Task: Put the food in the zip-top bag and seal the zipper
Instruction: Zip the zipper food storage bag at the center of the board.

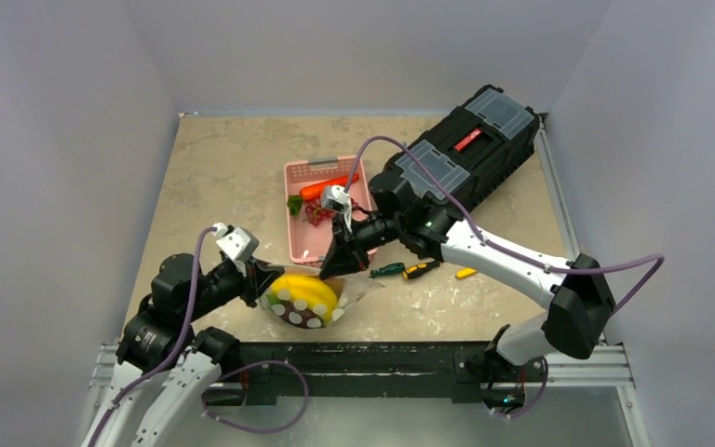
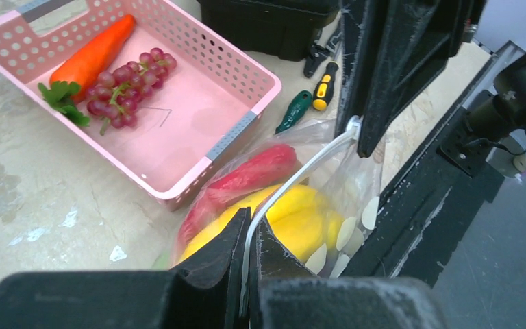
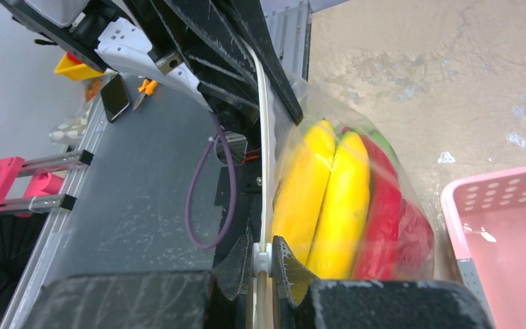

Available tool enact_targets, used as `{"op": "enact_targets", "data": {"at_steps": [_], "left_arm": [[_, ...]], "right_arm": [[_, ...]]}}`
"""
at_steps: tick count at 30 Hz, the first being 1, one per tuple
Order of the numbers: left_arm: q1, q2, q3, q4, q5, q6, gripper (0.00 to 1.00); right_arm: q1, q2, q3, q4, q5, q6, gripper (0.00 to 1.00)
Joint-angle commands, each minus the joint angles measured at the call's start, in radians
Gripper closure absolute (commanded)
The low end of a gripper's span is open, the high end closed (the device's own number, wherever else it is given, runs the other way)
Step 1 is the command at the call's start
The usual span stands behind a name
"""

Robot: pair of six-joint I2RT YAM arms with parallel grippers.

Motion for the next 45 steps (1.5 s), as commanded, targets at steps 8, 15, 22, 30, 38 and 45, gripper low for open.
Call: {"op": "enact_targets", "data": {"at_steps": [8,15,22,30,38,45], "left_arm": [[0.007,-0.077,0.013,-0.013,-0.279,-0.024,1.0],[0.006,-0.119,0.017,-0.034,-0.382,-0.043,1.0],[0.007,-0.175,0.027,-0.085,-0.612,-0.076,1.0],[0.007,-0.217,0.041,-0.132,-0.751,-0.103,1.0],[0.007,-0.273,0.045,-0.15,-0.826,-0.121,1.0],[0.019,-0.305,0.045,-0.155,-0.858,-0.13,1.0]], "right_arm": [[-0.01,-0.133,-0.131,0.018,0.087,0.021,1.0],[-0.01,-0.156,-0.167,0.024,0.124,0.032,1.0],[-0.01,-0.177,-0.188,0.028,0.136,0.043,1.0],[-0.01,-0.179,-0.188,0.031,0.134,0.046,1.0],[-0.01,-0.183,-0.189,0.03,0.137,0.047,1.0],[-0.01,-0.19,-0.198,0.032,0.147,0.048,1.0]]}}
